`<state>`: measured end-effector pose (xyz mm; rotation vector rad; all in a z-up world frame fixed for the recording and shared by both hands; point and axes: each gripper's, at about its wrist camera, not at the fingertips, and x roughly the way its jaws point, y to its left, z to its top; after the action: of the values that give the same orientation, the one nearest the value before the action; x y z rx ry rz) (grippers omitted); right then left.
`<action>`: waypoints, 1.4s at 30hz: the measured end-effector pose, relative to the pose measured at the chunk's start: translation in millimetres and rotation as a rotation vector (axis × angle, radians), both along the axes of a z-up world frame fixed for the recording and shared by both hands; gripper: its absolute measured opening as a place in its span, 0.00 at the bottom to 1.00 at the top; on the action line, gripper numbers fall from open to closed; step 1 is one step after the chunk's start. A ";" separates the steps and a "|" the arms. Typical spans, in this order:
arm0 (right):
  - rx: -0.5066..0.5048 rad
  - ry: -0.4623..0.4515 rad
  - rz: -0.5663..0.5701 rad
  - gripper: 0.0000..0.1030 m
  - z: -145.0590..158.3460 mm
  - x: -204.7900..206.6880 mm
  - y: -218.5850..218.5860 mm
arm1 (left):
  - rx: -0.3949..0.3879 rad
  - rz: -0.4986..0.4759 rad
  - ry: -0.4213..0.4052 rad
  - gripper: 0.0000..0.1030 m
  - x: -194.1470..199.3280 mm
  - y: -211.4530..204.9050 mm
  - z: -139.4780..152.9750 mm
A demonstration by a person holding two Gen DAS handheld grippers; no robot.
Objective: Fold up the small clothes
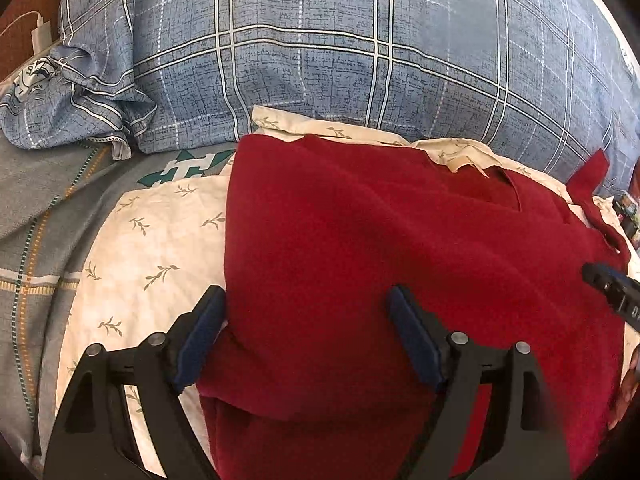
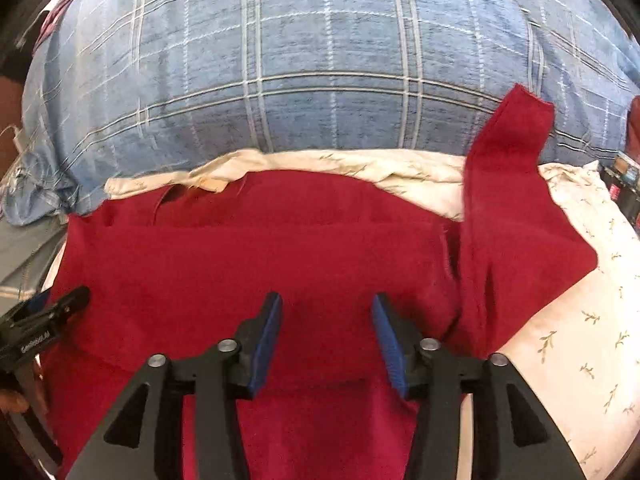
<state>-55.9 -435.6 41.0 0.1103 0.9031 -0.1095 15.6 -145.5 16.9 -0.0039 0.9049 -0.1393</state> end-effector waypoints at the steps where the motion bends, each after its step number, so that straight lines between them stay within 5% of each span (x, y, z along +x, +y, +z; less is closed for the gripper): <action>1: -0.024 0.012 0.008 0.52 -4.2 2.0 2.7 | -0.002 0.002 0.002 0.83 0.5 0.2 -0.5; 4: -0.068 0.026 0.030 0.53 -2.0 4.2 7.0 | -0.010 0.009 0.008 0.85 1.7 2.1 -1.7; 10: 0.144 -0.074 -0.013 0.53 41.2 3.3 -40.9 | -0.005 0.008 0.003 0.86 0.5 2.4 -2.1; 13: 0.160 -0.109 -0.104 0.60 54.9 15.4 -79.3 | -0.005 0.008 0.003 0.86 0.9 2.4 -2.4; 19: 0.142 -0.001 -0.280 0.62 41.3 70.7 -149.7 | -0.005 0.010 -0.001 0.88 0.8 1.6 -2.9; 27: -0.026 0.217 -0.339 0.65 -14.4 133.5 -166.1 | -0.011 0.011 0.004 0.91 2.7 2.3 -3.5; 30: -0.110 0.202 -0.346 0.46 -18.6 132.4 -165.7 | -0.011 0.014 0.006 0.93 3.3 2.3 -4.1; 32: -0.107 0.175 -0.330 0.15 -15.2 125.2 -165.5 | -0.012 0.014 0.007 0.94 3.5 2.8 -4.5; 33: -0.076 0.154 -0.320 0.09 -12.0 119.6 -167.3 | -0.012 0.015 0.008 0.94 3.6 2.8 -4.6; 37: 0.122 0.027 -0.274 0.09 18.0 82.6 -175.1 | -0.019 0.018 0.007 0.95 3.3 3.7 -4.1; 42: 0.215 -0.109 -0.089 0.09 71.4 38.6 -137.9 | -0.092 0.003 -0.012 0.95 -2.2 12.8 8.6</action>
<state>-17.3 -573.5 112.4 0.3535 0.7991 -0.0880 13.4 -132.7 25.5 -0.0897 0.8860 -0.1778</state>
